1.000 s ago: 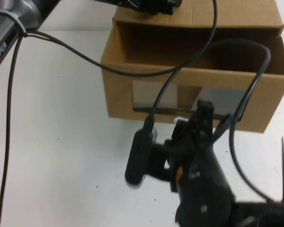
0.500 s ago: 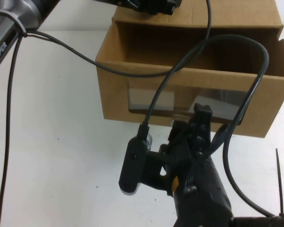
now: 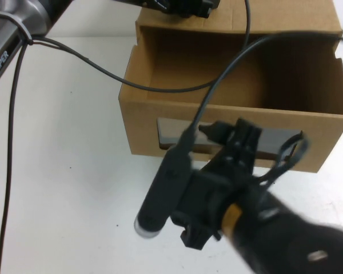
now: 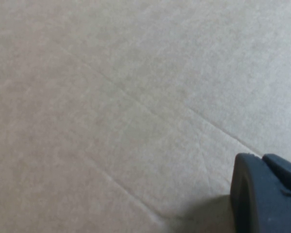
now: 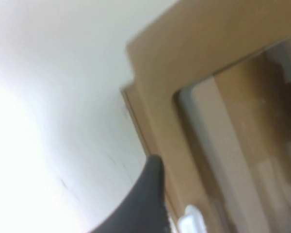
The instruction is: Open the shoe box
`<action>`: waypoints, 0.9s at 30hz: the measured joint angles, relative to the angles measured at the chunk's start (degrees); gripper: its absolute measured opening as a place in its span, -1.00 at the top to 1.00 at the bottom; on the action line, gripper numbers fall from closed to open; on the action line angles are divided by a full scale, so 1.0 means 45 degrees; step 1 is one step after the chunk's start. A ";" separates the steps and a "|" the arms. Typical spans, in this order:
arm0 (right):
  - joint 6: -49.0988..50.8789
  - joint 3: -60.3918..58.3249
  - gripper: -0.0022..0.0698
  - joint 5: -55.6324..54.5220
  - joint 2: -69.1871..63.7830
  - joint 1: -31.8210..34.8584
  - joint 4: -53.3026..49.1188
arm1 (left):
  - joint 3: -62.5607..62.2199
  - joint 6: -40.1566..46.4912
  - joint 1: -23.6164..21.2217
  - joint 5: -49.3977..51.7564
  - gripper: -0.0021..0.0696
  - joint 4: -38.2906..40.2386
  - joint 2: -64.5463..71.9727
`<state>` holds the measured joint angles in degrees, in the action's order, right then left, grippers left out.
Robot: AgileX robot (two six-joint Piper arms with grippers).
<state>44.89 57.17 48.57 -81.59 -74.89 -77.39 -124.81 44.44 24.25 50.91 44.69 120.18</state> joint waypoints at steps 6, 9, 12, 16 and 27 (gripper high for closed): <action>0.0000 0.0682 -0.97 -0.0991 0.1993 0.0000 0.1176 | 0.0000 0.0000 0.0000 -0.0070 0.96 -0.0023 -0.0083; -0.0145 0.0750 -0.93 -0.0902 0.2660 0.0000 0.1290 | 0.0027 0.0000 0.0000 -0.0164 0.96 -0.0277 -0.0249; -0.0785 0.0750 -0.71 -0.0467 0.3025 0.0000 0.1479 | 0.0179 0.0000 0.0026 -0.0163 0.96 -0.0776 -0.0656; -0.1190 0.0750 -0.17 0.0203 0.3535 0.0000 0.1668 | 0.0402 -0.0153 0.0026 0.0344 0.96 -0.2147 -0.1606; -0.3256 0.0750 0.97 0.2690 0.7190 0.0000 0.2733 | 0.0464 -0.2561 0.0026 0.1020 0.96 -0.6370 -0.5734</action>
<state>30.23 60.54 60.68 -49.24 -74.89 -65.09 -122.73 32.92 24.37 55.50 16.03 94.37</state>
